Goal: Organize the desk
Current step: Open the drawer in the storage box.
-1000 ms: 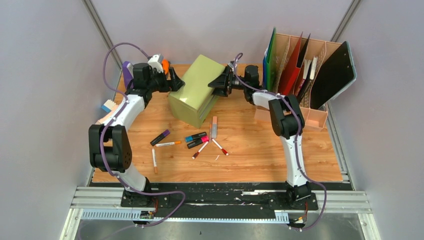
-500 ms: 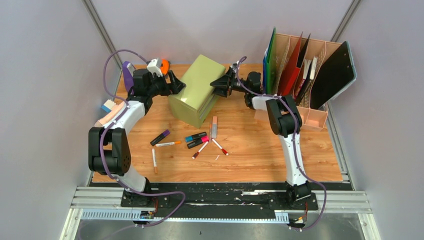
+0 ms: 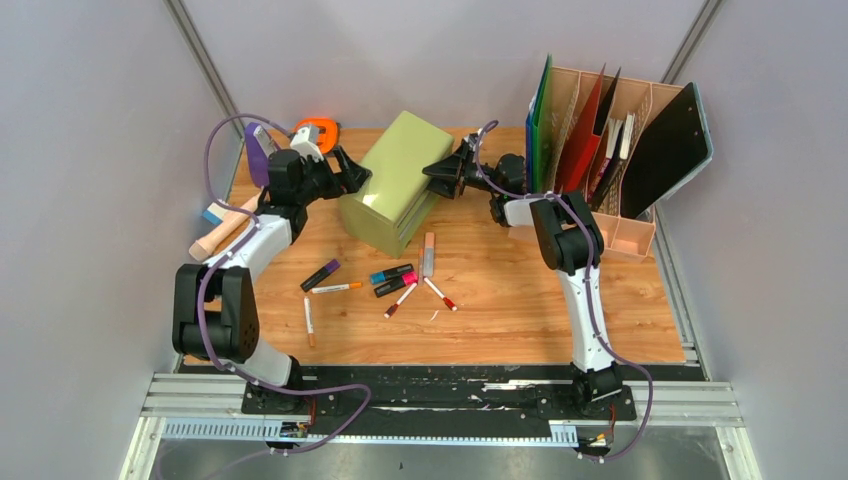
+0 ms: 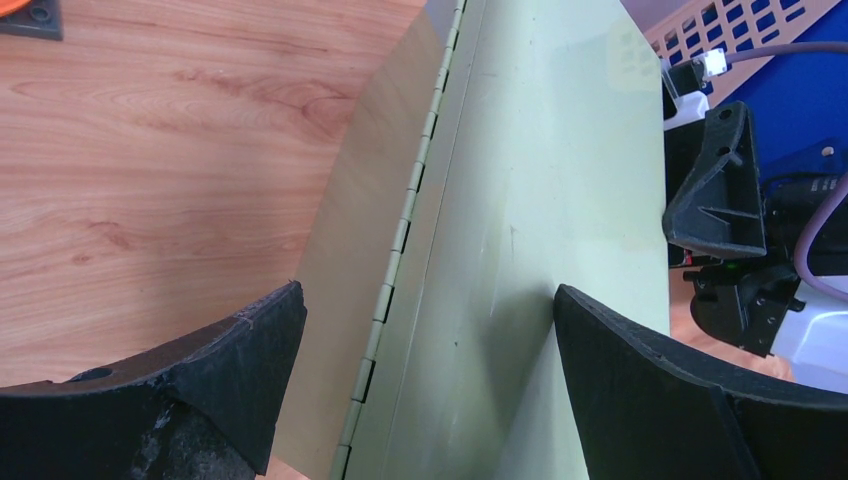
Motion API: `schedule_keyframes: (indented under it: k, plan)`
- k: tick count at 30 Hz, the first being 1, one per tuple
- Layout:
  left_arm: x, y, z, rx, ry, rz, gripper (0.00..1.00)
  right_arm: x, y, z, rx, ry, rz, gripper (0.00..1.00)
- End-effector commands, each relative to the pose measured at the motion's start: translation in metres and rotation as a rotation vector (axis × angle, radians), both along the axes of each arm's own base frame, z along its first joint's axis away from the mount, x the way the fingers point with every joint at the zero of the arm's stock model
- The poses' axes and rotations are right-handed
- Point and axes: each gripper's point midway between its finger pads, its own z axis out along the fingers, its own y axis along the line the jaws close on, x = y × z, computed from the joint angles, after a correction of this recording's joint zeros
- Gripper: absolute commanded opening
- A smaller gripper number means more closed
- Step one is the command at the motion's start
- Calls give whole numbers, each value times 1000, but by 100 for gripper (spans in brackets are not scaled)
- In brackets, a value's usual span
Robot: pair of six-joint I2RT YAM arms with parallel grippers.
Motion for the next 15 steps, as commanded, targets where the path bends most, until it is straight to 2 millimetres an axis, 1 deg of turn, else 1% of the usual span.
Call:
schedule_keyframes:
  k: [1, 6, 15]
  plan:
    - [-15, 15, -38, 52, 118, 69, 100, -19, -1, 46, 50, -165, 39, 1]
    - [-14, 16, -41, 47, 128, 82, 100, -19, -3, 45, 22, -152, 34, 0]
    - [-14, 20, -40, 62, 130, 98, 100, -13, -12, 34, -74, -71, 15, 0]
